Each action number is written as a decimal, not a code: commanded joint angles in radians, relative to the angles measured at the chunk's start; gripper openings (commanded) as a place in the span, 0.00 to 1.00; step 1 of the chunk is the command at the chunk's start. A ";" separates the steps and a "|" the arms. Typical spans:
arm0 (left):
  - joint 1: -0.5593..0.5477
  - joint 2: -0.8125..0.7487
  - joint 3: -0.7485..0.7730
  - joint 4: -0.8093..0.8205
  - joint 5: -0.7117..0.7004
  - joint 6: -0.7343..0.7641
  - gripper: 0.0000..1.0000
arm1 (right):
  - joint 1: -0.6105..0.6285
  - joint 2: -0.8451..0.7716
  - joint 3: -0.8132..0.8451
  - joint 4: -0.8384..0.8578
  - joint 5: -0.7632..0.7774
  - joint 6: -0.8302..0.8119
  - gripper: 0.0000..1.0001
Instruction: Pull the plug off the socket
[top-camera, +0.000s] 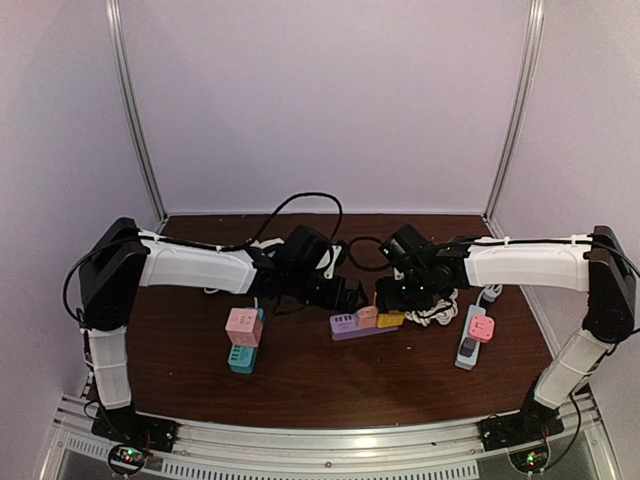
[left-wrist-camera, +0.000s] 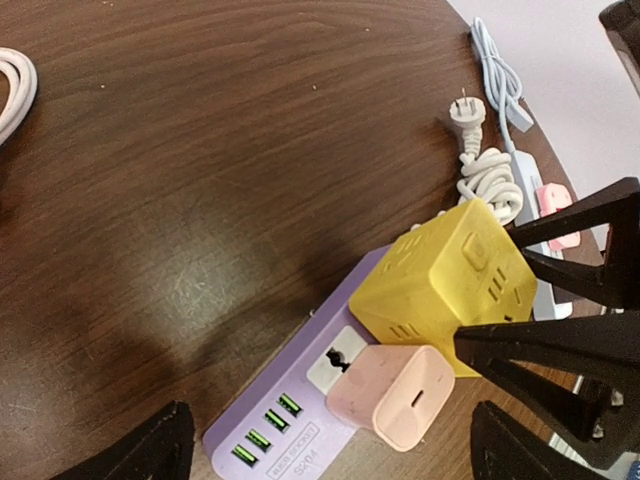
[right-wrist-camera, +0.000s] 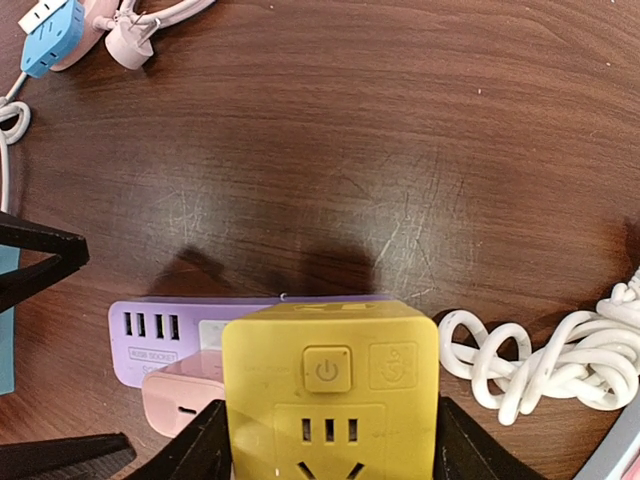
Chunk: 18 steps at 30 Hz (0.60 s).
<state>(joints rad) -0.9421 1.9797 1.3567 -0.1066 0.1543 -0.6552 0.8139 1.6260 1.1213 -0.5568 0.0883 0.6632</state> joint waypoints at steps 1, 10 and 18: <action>-0.007 0.047 0.031 0.002 0.018 0.024 0.98 | 0.016 -0.008 -0.002 0.007 0.021 0.019 0.67; -0.012 0.099 0.059 -0.030 0.004 0.035 0.98 | 0.036 0.024 0.024 0.006 0.050 0.013 0.62; -0.014 0.137 0.076 -0.111 -0.032 0.029 0.98 | 0.064 0.041 0.056 -0.013 0.102 0.009 0.53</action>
<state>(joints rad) -0.9493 2.0727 1.4185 -0.1413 0.1577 -0.6407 0.8516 1.6516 1.1465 -0.5652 0.1509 0.6765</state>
